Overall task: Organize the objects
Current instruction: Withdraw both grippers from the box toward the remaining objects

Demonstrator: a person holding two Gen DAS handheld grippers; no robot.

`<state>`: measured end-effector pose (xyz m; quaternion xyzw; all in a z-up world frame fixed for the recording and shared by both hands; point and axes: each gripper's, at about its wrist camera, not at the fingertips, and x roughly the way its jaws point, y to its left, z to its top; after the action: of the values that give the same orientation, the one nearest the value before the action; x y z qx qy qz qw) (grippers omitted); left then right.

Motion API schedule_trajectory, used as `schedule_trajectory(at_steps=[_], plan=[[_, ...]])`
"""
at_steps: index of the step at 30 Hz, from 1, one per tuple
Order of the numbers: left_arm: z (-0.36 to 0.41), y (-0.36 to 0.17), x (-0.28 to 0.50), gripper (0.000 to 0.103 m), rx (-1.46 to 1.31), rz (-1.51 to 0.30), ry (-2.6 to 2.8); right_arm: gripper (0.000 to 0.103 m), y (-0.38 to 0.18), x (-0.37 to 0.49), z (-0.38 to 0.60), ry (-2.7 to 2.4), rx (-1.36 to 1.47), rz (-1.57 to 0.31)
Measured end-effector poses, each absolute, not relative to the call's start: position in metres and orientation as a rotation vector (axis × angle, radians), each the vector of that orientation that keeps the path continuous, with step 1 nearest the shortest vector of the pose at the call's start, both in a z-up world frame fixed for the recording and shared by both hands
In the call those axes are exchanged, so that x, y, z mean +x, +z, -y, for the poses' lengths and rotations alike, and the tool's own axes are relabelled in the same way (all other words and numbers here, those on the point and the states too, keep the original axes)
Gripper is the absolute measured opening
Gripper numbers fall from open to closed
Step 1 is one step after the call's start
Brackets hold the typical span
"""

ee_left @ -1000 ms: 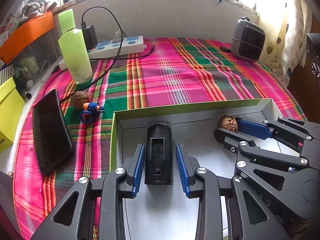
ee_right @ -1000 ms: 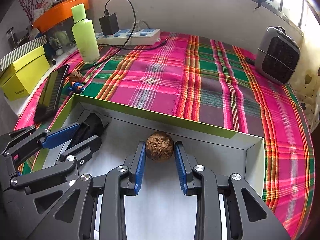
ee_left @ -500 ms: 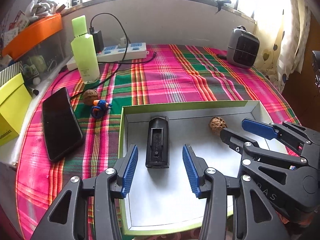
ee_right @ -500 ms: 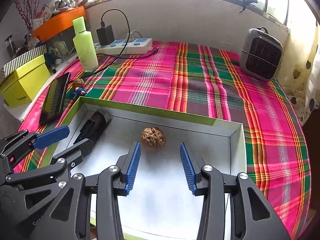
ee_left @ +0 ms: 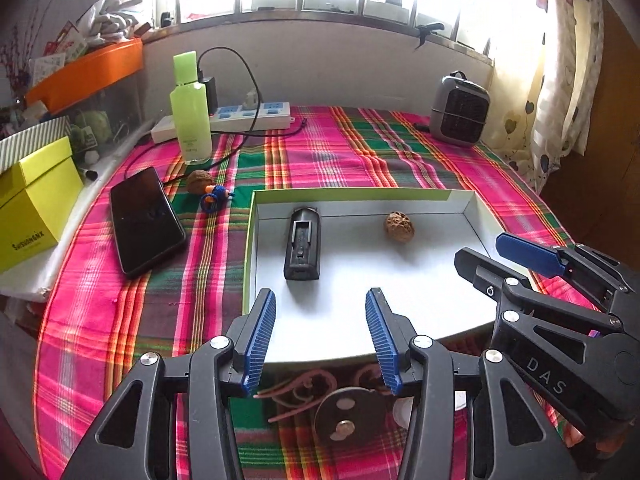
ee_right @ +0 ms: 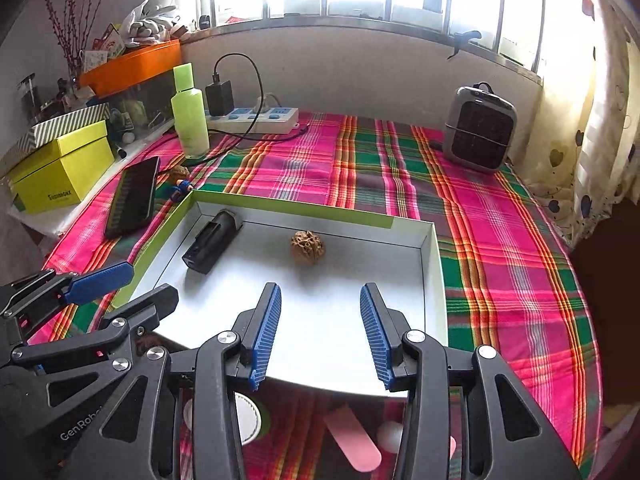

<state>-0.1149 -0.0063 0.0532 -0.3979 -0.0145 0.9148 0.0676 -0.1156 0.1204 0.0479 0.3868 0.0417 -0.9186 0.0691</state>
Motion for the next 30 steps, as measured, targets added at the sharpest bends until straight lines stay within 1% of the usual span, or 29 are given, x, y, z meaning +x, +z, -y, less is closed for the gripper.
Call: schedule_trajectory(at_steps=[13,15,25,30], plan=[[0.014,0.048,-0.08,0.046,-1.187,0.052,2.765,0.043,0.049,-0.079,-0.129,-2.82,1.12,-0.122],[0.015,0.047,-0.076,0.046,-1.175,0.024,2.784,0.043,0.049,-0.075,-0.131,-2.827,1.115,-0.125],[0.024,0.044,-0.06,0.046,-1.16,0.078,2.762,0.043,0.049,-0.052,-0.144,-2.852,1.084,-0.14],[0.032,0.037,-0.054,0.046,-1.172,0.095,2.745,0.043,0.046,-0.041,-0.159,-2.842,1.076,-0.085]])
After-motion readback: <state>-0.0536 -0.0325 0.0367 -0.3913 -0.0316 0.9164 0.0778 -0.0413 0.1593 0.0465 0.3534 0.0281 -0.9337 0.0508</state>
